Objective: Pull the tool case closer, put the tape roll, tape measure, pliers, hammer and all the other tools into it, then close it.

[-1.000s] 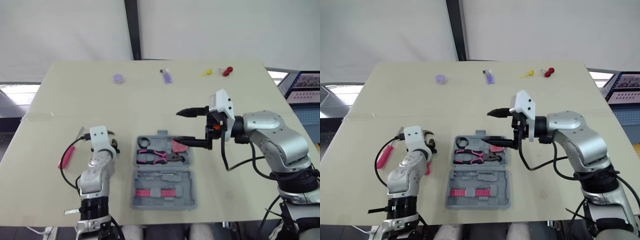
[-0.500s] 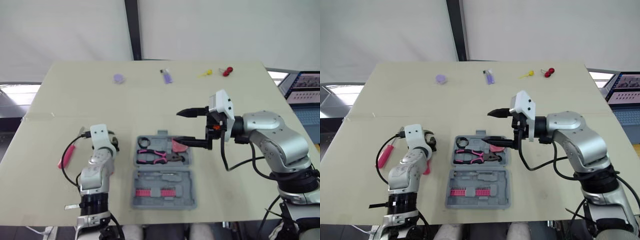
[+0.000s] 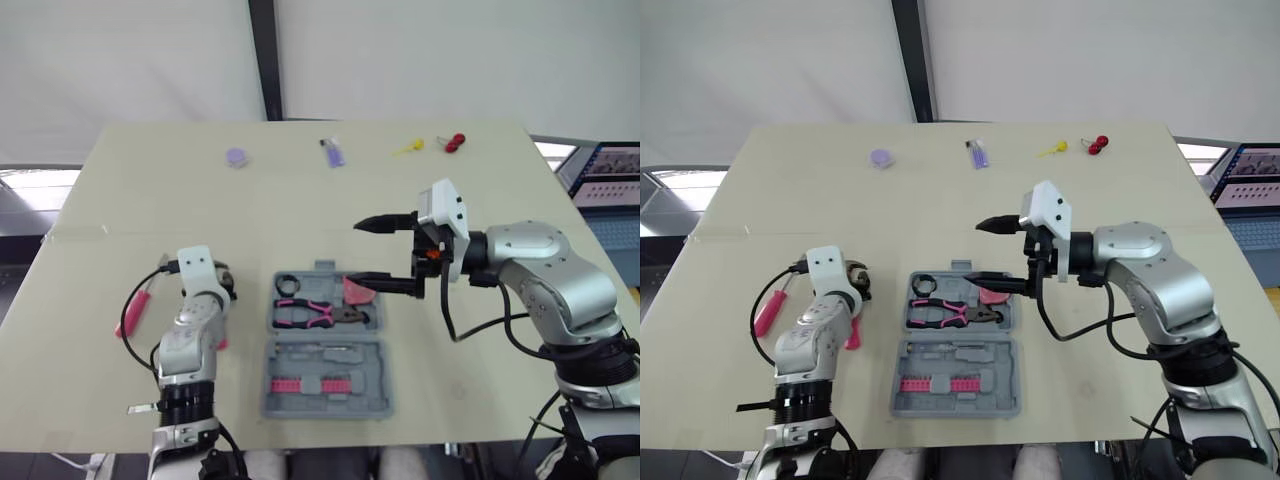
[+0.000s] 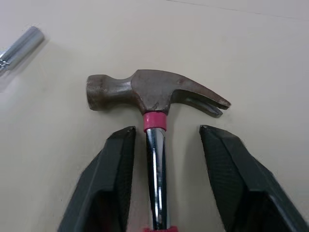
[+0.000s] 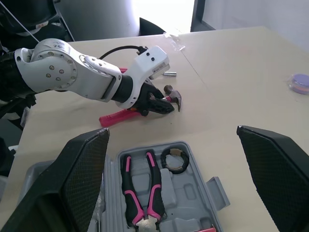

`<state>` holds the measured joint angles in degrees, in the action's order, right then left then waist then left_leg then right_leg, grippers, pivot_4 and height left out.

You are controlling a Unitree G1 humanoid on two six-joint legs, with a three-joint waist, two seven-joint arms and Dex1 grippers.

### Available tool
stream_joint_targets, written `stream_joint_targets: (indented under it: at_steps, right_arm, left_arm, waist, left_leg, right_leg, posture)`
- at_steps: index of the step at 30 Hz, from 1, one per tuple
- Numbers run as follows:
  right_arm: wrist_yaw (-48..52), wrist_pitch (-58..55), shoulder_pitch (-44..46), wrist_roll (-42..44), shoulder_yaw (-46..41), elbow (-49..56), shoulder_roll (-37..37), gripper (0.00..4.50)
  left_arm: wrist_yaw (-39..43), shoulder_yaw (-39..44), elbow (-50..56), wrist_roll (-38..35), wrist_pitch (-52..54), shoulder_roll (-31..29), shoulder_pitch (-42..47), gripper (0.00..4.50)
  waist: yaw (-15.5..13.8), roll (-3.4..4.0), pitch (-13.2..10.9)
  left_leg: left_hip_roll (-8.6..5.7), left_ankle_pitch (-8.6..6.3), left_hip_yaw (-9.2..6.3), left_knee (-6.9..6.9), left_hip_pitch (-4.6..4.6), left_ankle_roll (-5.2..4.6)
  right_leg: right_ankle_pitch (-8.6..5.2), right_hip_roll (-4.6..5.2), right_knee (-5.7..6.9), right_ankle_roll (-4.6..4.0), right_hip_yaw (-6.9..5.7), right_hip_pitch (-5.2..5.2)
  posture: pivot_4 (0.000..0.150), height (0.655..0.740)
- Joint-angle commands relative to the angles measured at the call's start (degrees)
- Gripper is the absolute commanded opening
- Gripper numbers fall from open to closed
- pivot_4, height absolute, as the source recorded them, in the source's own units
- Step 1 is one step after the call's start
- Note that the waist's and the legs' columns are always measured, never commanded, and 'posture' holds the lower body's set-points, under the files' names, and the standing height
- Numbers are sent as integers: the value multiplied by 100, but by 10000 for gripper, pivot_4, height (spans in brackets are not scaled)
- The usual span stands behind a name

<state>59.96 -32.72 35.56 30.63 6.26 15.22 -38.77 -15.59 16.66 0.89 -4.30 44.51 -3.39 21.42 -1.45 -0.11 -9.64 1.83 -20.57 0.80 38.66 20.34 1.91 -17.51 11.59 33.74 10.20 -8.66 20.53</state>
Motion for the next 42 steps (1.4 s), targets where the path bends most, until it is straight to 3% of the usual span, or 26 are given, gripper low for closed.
stream_joint_targets:
  at_steps: [1, 30, 31, 32, 42]
  right_arm:
    - [-24, 59, 110, 11, -172, 57, -1, 45000]
    - [-45, 74, 96, -65, -139, 45, -7, 45000]
    - [-46, 71, 93, -65, -137, 51, -8, 45000]
    - [-47, 72, 94, -68, -133, 49, -6, 45000]
    - [-47, 24, 93, 65, -259, 156, -32, 45000]
  left_arm:
    - [-7, 96, -169, -32, 44, 2, -23, 9017]
    - [191, 105, -620, -46, -209, -96, 72, 9017]
    - [190, 119, -630, -53, -223, -96, 71, 3577]
    - [190, 131, -646, -57, -237, -98, 76, 1173]
    - [462, 187, -217, -314, 11, -131, 105, 509]
  waist:
    - [-9, 0, 0]
    - [-12, 2, 1]
    - [-12, 2, 1]
    - [-12, 2, 1]
    - [-9, 2, 1]
  left_leg:
    - [0, 0, 0, 1, 0, 0]
    - [0, 0, -1, 2, -2, 0]
    - [0, 0, -1, 2, -2, 0]
    - [0, 0, -1, 2, -2, 0]
    - [0, 0, -1, 1, -2, 0]
  right_leg:
    - [0, 0, 0, 0, 0, 0]
    - [0, 0, 1, 0, 0, -4]
    - [0, 0, 1, 0, 0, -3]
    - [0, 0, 1, 0, 0, -3]
    - [0, 0, 0, 0, 0, -4]
  posture:
    - [1500, 7400]
    - [1500, 7400]
    - [1500, 7400]
    - [1500, 7400]
    - [1500, 7400]
